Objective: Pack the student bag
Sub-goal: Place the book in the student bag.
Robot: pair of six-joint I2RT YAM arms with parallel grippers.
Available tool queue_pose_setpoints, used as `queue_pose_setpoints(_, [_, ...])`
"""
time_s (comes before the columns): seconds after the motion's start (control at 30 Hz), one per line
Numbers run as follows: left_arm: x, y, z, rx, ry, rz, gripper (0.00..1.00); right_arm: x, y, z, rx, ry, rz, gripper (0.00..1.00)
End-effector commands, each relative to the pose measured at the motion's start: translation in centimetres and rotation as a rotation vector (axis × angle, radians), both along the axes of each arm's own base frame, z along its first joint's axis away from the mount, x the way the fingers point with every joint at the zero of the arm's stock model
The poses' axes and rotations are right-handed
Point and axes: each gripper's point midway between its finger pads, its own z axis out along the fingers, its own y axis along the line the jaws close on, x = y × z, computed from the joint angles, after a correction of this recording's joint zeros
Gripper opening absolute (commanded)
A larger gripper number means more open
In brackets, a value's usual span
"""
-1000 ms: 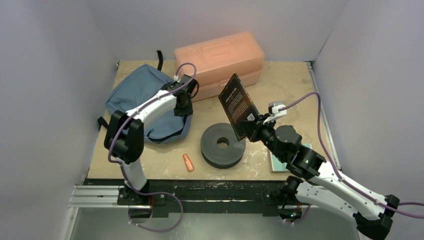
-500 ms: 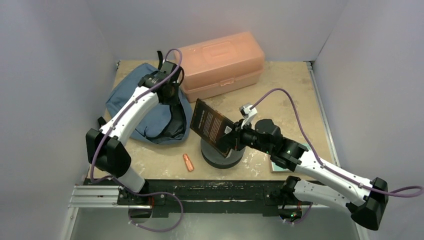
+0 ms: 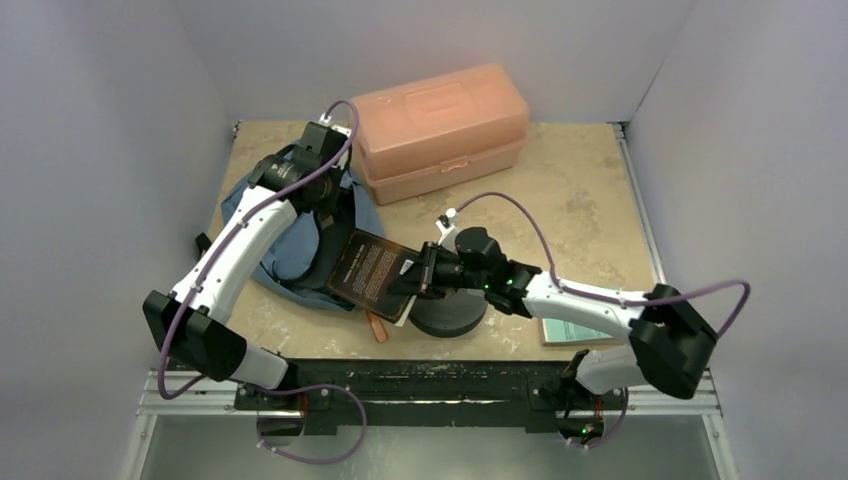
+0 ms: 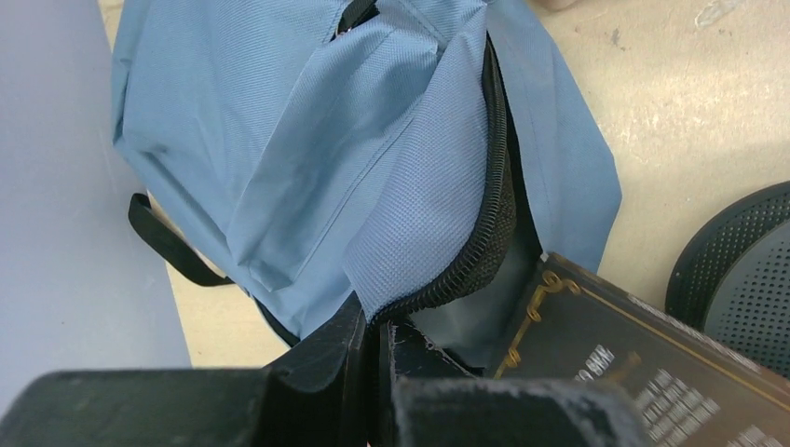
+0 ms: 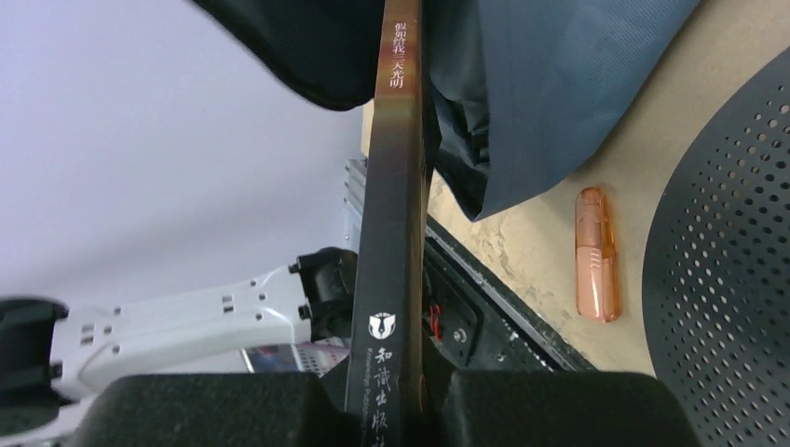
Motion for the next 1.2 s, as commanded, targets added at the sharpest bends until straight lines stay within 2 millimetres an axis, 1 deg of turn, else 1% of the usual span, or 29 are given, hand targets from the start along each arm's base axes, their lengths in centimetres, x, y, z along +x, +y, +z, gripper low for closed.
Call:
queue_pose_setpoints(0.0, [0.8, -0.1, 2.8, -0.02, -0.119, -0.028, 0.0, 1.6, 3.9, 6.6, 0.233, 0.026, -0.004, 0.0])
queue_pose_setpoints(0.03, [0.7, 0.1, 3.0, -0.022, -0.126, -0.026, 0.0, 2.2, 4.6, 6.3, 0.229, 0.034, -0.021, 0.0])
queue_pose_setpoints(0.23, [0.2, 0.4, 3.3, -0.106, -0.139, -0.017, 0.0, 4.7, 9.7, 7.6, 0.318, 0.05, -0.031, 0.0])
queue_pose_setpoints(0.33, [0.2, 0.6, 3.2, -0.158, -0.135, -0.01, 0.0, 6.2, 11.6, 8.1, 0.351, 0.037, -0.061, 0.0])
queue_pose_setpoints(0.5, [0.2, 0.2, 3.5, -0.242, -0.137, -0.02, 0.0, 10.0, 13.2, 7.1, 0.357, 0.04, -0.203, 0.0])
queue_pose_setpoints(0.6, [0.2, 0.0, 3.6, -0.276, -0.133, -0.033, 0.0, 12.0, 14.3, 5.3, 0.32, 0.064, -0.273, 0.0])
queue_pose_setpoints(0.63, [0.1, -0.1, 3.7, -0.284, -0.133, -0.04, 0.0, 12.5, 14.7, 5.3, 0.325, 0.073, -0.284, 0.0])
queue_pose_setpoints(0.7, [0.1, -0.2, 3.7, -0.291, -0.13, -0.053, 0.0, 13.7, 14.9, 4.6, 0.315, 0.069, -0.329, 0.0])
queue_pose_setpoints(0.8, [0.0, -0.7, 3.6, -0.307, -0.122, -0.075, 0.0, 15.7, 15.0, 4.8, 0.307, 0.026, -0.4, 0.0])
queue_pose_setpoints(0.87, [0.0, -0.9, 3.7, -0.32, -0.121, -0.089, 0.0, 17.0, 15.8, 4.2, 0.292, 0.013, -0.422, 0.0])
queue_pose_setpoints(0.93, [0.0, -1.0, 3.6, -0.325, -0.12, -0.101, 0.0, 18.0, 16.7, 4.2, 0.292, -0.011, -0.431, 0.0])
queue_pose_setpoints(1.03, [0.1, -1.9, 3.5, -0.351, -0.119, -0.153, 0.0, 20.1, 17.4, 3.1, 0.211, -0.074, -0.484, 0.0])
queue_pose_setpoints(1.1, [0.2, -1.7, 3.3, -0.339, -0.111, -0.158, 0.0, 20.8, 18.1, 3.0, 0.189, -0.098, -0.488, 0.02])
queue_pose_setpoints(1.17, [0.2, -1.6, 3.4, -0.35, -0.112, -0.158, 0.0, 21.8, 18.0, 2.3, 0.179, -0.129, -0.526, 0.05])
